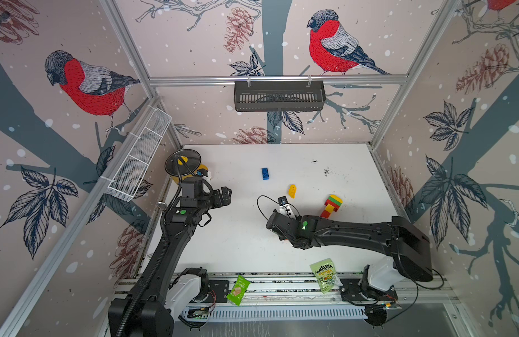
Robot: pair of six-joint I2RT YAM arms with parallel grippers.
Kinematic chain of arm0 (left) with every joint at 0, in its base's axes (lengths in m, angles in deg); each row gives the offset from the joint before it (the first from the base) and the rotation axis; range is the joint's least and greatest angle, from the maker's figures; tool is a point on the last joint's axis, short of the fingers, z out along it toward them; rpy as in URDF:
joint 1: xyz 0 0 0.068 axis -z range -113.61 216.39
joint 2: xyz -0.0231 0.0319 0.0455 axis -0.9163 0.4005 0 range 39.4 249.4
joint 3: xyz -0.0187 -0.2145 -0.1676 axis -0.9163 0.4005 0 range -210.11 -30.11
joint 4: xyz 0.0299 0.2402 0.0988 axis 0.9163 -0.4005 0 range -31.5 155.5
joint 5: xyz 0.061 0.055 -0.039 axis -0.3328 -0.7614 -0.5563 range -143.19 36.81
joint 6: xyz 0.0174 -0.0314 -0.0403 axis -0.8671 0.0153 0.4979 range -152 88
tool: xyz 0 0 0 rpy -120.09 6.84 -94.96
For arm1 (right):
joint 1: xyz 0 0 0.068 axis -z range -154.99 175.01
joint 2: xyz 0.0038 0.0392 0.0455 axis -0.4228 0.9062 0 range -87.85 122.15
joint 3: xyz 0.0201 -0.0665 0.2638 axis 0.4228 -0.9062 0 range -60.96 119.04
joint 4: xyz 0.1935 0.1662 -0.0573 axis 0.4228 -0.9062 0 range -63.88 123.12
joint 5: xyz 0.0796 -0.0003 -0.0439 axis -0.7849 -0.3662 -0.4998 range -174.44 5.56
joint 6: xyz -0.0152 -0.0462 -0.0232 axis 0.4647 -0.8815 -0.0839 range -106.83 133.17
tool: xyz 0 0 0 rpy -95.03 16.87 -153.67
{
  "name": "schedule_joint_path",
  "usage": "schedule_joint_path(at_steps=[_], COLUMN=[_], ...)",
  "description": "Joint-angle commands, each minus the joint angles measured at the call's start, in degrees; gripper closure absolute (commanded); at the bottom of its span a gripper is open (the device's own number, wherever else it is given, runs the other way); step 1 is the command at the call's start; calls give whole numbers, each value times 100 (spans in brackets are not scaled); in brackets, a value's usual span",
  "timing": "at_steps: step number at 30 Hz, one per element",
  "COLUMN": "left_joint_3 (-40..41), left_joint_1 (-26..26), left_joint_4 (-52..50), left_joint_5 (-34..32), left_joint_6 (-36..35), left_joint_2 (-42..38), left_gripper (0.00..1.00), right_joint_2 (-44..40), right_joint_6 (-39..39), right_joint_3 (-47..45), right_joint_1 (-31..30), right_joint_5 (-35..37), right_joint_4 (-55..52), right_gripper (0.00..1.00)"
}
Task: Assemble an ice cream with lego
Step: Assemble the lego brick with the lego brick.
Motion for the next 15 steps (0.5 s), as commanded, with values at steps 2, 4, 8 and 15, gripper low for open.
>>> schedule_joint_path(at_steps=[2,4,8,15], left_joint_3=[4,10,22,42], left_joint_1=[-5,-5,-5,-5], left_joint_4=[103,105,97,98], left_joint_5=[-100,-102,-110,-108], left_joint_6=[-41,-42,-38,-32], left_joint_2=[-59,-72,-89,-99], left_gripper=[2,2,2,2], right_joint_2=[-362,-595,-781,-758], right_joint_6=[153,193,234,181], right_joint_3=[-213,-308,-452,-492], right_joint_1=[-27,-46,-54,-84], right_joint_5=[-971,-852,-696,-605], right_joint_4=[-1162,-1013,-819,-606], right_gripper=[84,81,75,57])
